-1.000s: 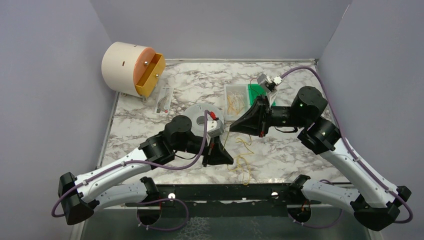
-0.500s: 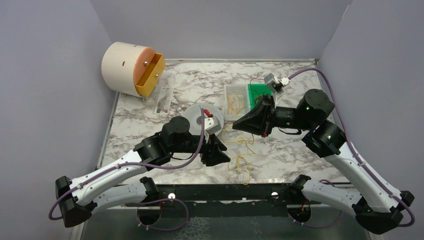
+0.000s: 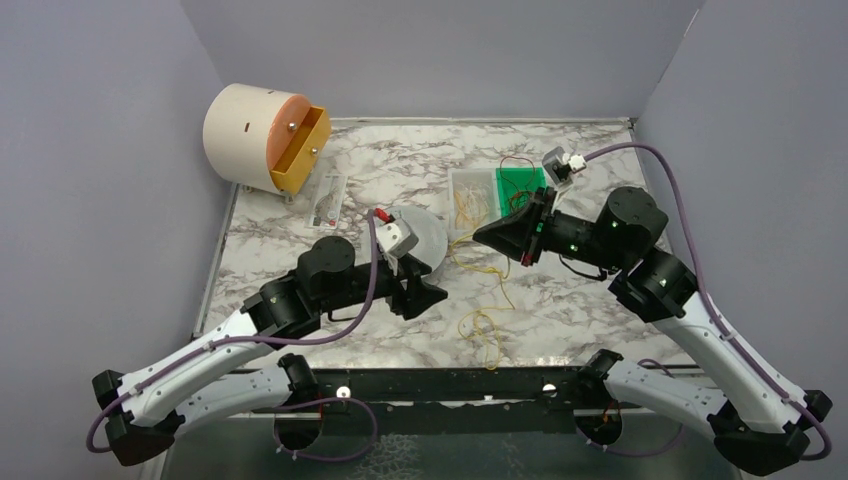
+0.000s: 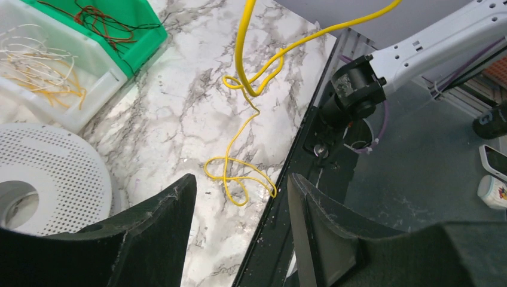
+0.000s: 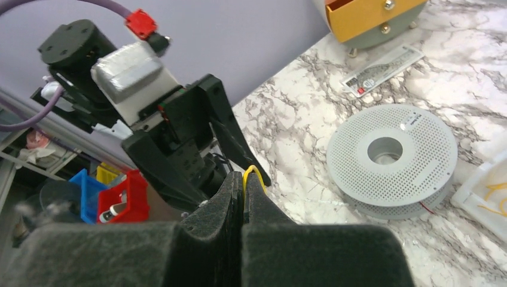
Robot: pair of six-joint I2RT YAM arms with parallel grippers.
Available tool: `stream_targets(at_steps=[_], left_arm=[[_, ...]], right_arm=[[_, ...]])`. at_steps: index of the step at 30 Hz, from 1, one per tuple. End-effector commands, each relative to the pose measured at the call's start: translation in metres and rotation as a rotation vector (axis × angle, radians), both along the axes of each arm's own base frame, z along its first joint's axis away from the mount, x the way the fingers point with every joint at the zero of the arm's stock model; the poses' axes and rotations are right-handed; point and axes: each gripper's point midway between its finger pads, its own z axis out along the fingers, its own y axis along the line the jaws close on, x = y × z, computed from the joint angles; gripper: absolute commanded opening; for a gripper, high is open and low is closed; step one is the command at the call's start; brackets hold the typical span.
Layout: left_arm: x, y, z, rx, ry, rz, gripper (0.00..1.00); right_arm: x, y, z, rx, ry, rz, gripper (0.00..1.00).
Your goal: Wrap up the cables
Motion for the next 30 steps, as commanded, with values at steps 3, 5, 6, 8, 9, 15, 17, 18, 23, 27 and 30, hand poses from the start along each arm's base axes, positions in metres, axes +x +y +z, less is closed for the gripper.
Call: stream_targets(at_steps=[3, 5, 6, 8, 9, 15, 17, 18, 23, 27, 30], left_arm=[[-0.007, 0.001, 0.047, -0.182, -0.069, -0.016, 0.65], [-0.013, 0.000, 0.055, -0.251, -0.079, -0.037, 0.67], [-0.014, 0.000, 0.059, -0.283, -0.085, -0.042, 0.68], [-0.014, 0.001, 0.062, -0.324, -0.092, -0.039, 0.69], [-0.013, 0.001, 0.063, -0.336, -0.096, -0.033, 0.70], [-0.009, -0.006, 0.058, -0.338, -0.090, -0.032, 0.70], [-0.009, -0.010, 0.055, -0.338, -0.083, -0.043, 0.70], [-0.011, -0.012, 0.056, -0.345, -0.082, -0.057, 0.70], [-0.025, -0.021, 0.060, -0.365, -0.074, -0.158, 0.60], [-0.040, -0.024, 0.063, -0.379, -0.075, -0.252, 0.30], [-0.054, -0.024, 0.062, -0.370, -0.066, -0.331, 0.14]], right_arm=[[0.008, -0.001, -0.016, 0.037, 0.047, -0.057, 0.01], [0.003, 0.003, -0.018, 0.060, 0.059, -0.023, 0.01], [0.001, 0.005, -0.020, 0.069, 0.066, -0.006, 0.01], [-0.005, 0.009, -0.019, 0.090, 0.075, 0.039, 0.01], [-0.010, 0.011, -0.018, 0.098, 0.077, 0.065, 0.01], [-0.036, 0.015, -0.006, 0.152, 0.077, 0.217, 0.01], [-0.043, 0.016, -0.004, 0.163, 0.078, 0.254, 0.01], [-0.044, 0.016, -0.004, 0.165, 0.080, 0.263, 0.01], [-0.049, 0.013, -0.004, 0.170, 0.074, 0.271, 0.01], [-0.054, 0.010, -0.004, 0.167, 0.071, 0.280, 0.01], [-0.055, 0.006, -0.002, 0.177, 0.049, 0.267, 0.01]])
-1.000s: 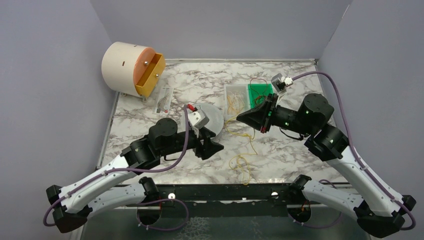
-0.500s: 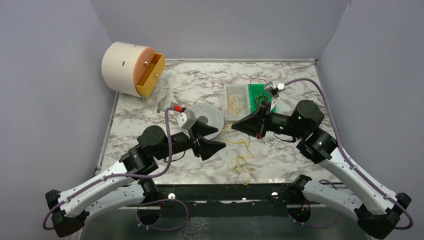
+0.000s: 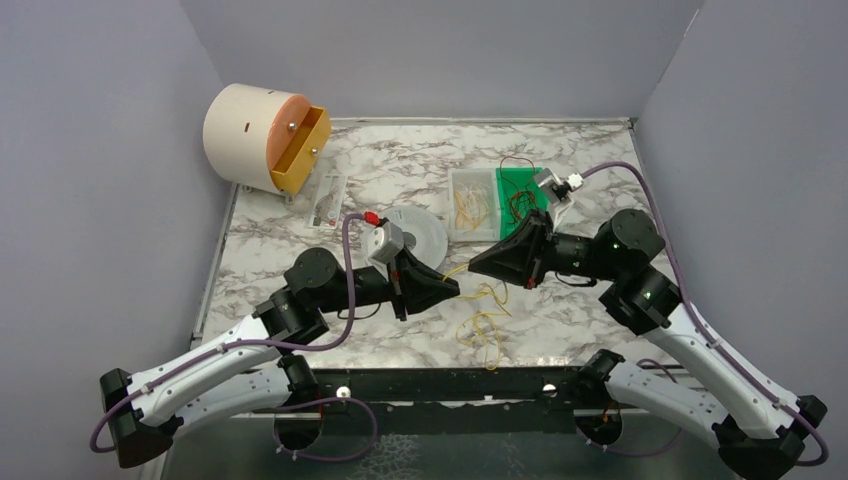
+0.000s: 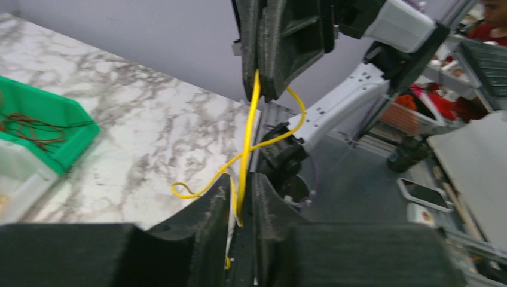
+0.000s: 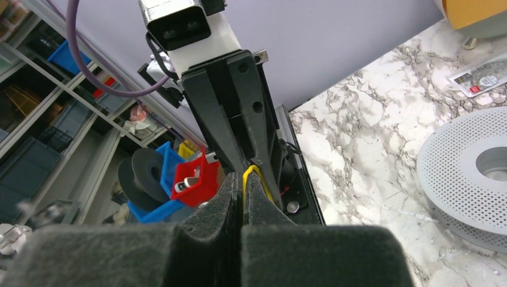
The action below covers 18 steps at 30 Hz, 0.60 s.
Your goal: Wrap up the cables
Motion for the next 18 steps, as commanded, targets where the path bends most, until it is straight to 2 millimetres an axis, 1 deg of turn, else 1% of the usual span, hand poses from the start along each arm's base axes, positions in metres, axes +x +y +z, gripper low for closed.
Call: stream_targets(at_steps=[1, 4, 6, 7, 8, 10, 12, 14, 18], left_arm=[[-0.032, -0.001, 0.011, -0.032, -0.038, -0.177, 0.11], [-0.040, 0.001, 0.007, -0.006, -0.034, -0.217, 0.01], [-0.041, 0.004, 0.006, 0.016, -0.035, -0.217, 0.00], [-0.041, 0.005, 0.007, 0.025, -0.033, -0.209, 0.00], [-0.040, 0.007, 0.008, 0.031, -0.031, -0.200, 0.00], [-0.041, 0.010, 0.009, 0.040, -0.023, -0.196, 0.00], [-0.043, 0.011, 0.010, 0.046, -0.001, -0.199, 0.00], [-0.043, 0.012, 0.008, 0.070, 0.043, -0.193, 0.00], [-0.039, 0.012, -0.011, 0.174, 0.171, -0.157, 0.00]], right_arm=[[-0.011, -0.006, 0.008, 0.034, -0.045, 0.017, 0.01], [-0.012, -0.010, 0.008, 0.023, -0.069, 0.006, 0.01], [-0.013, -0.012, 0.005, 0.001, -0.091, 0.005, 0.01], [-0.013, -0.013, 0.003, -0.010, -0.103, 0.005, 0.04], [-0.016, -0.013, 0.001, -0.021, -0.122, 0.016, 0.11], [-0.020, -0.016, -0.002, -0.026, -0.164, 0.035, 0.28], [-0.023, -0.016, -0.006, -0.031, -0.188, 0.049, 0.39], [-0.024, -0.016, -0.013, -0.049, -0.211, 0.065, 0.45], [-0.020, -0.012, -0.032, -0.102, -0.238, 0.090, 0.51]])
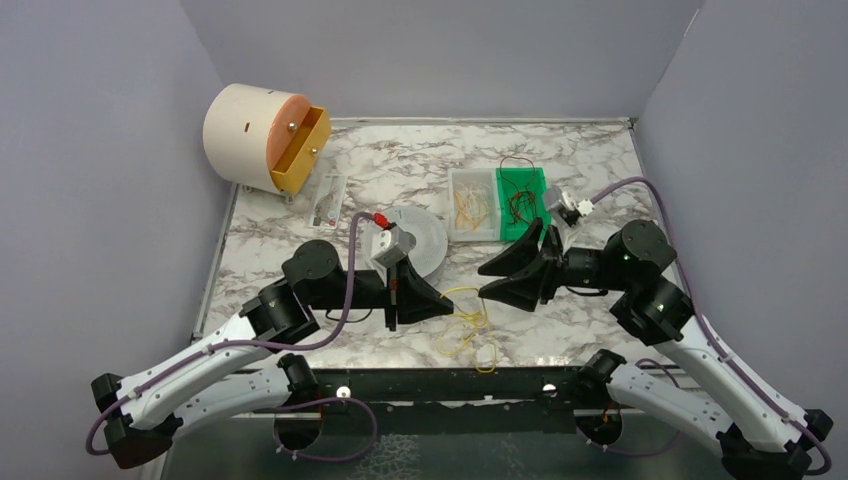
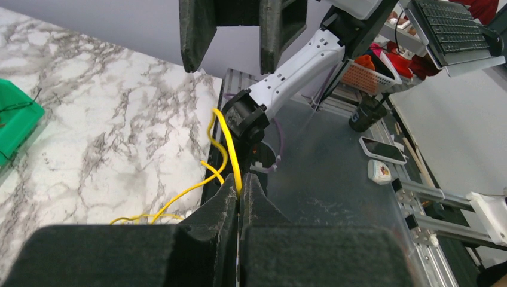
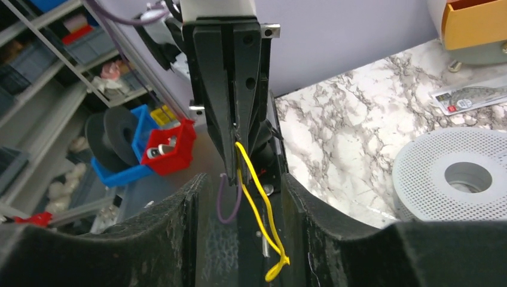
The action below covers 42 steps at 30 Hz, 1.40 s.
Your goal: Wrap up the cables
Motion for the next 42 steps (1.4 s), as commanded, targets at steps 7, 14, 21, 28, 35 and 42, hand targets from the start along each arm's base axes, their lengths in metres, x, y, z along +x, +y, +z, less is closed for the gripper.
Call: stream_targets(at_steps=[7, 14, 21, 28, 35, 42], left_arm=[[-0.011, 0.013, -0.033, 0.243, 0.274, 0.028, 0.00], [-0.019, 0.018, -0.047, 0.320, 0.377, 0.019, 0.00], [-0.022, 0.017, -0.056, 0.372, 0.462, 0.025, 0.00], [-0.020, 0.013, -0.062, 0.401, 0.523, 0.041, 0.00], [-0.016, 0.008, -0.063, 0.414, 0.533, 0.043, 0.00], [-0.009, 0.005, -0.055, 0.401, 0.515, 0.053, 0.00]], right_arm=[[0.008, 0.011, -0.053, -0.170, -0.110, 0.100, 0.53], [0.006, 0.015, -0.066, -0.147, -0.332, 0.178, 0.52], [-0.003, 0.023, -0.080, -0.173, -0.519, 0.264, 0.53], [0.009, 0.040, -0.108, -0.326, -0.647, 0.235, 0.51], [0.016, 0.043, -0.124, -0.386, -0.681, 0.185, 0.43], [0.034, 0.037, -0.128, -0.432, -0.700, 0.050, 0.31]])
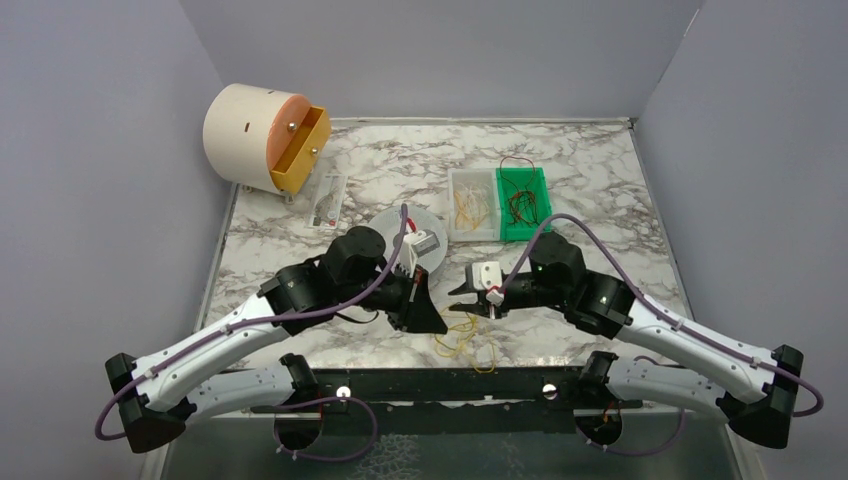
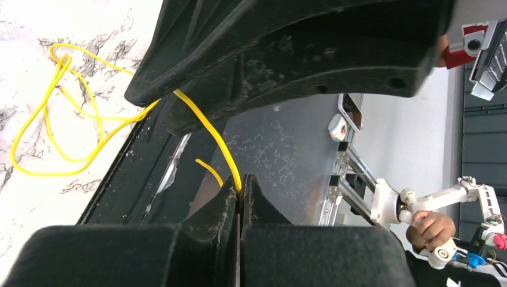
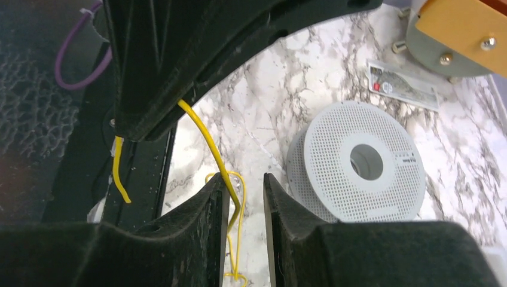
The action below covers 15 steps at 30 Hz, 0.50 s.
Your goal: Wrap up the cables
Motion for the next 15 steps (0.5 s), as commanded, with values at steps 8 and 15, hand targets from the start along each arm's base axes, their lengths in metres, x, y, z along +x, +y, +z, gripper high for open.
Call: stream_targets(at_steps=[8, 15], left_arm=[[0.013, -0.002, 0.023, -0.045, -0.041, 0.013, 0.00], [0.021, 0.001, 0.019, -0.044, -0.042, 0.016, 0.00]], right_arm=[[0.031, -0.010, 0.005, 0.041, -0.073, -0.199, 0.15], [0.048, -0.020, 0.014, 0.099, -0.062, -0.346, 0.01]])
